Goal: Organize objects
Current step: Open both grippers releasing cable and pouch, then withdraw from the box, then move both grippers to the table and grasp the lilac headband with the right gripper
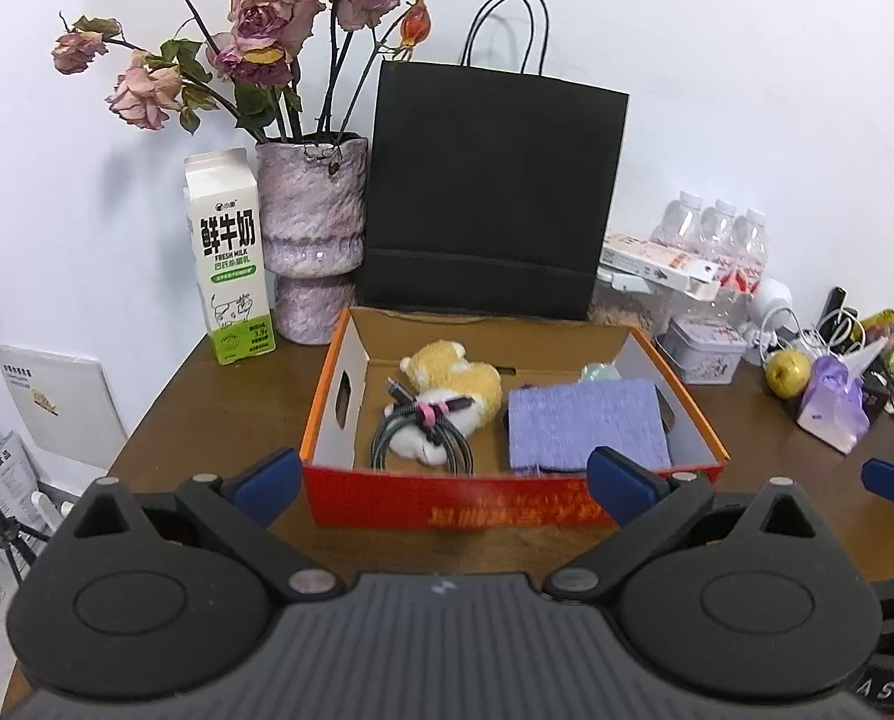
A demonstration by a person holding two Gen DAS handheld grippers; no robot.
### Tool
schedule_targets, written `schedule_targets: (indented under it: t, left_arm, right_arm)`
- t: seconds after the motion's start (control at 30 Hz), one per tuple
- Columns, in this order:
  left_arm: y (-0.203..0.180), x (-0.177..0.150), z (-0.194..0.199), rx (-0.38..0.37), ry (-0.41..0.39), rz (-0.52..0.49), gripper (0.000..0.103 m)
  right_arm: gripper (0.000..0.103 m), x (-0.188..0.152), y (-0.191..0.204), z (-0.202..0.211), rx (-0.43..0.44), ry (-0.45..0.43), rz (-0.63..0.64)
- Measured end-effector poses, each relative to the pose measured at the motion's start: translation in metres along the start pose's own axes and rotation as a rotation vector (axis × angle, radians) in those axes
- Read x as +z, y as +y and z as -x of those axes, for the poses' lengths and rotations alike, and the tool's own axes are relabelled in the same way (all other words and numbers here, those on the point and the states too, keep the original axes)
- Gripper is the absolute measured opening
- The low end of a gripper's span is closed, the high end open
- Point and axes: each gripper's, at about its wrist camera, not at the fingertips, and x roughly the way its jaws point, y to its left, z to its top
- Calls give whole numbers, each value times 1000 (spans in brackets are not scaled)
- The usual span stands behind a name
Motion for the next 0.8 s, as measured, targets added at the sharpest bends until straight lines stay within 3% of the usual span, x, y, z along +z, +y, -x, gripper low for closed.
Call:
schedule_targets:
  t: [0.8]
  left_arm:
    - [-20,-78,83,-15,-11,8,103]
  right_arm:
    - [103,-79,-6,96,4,0,9]
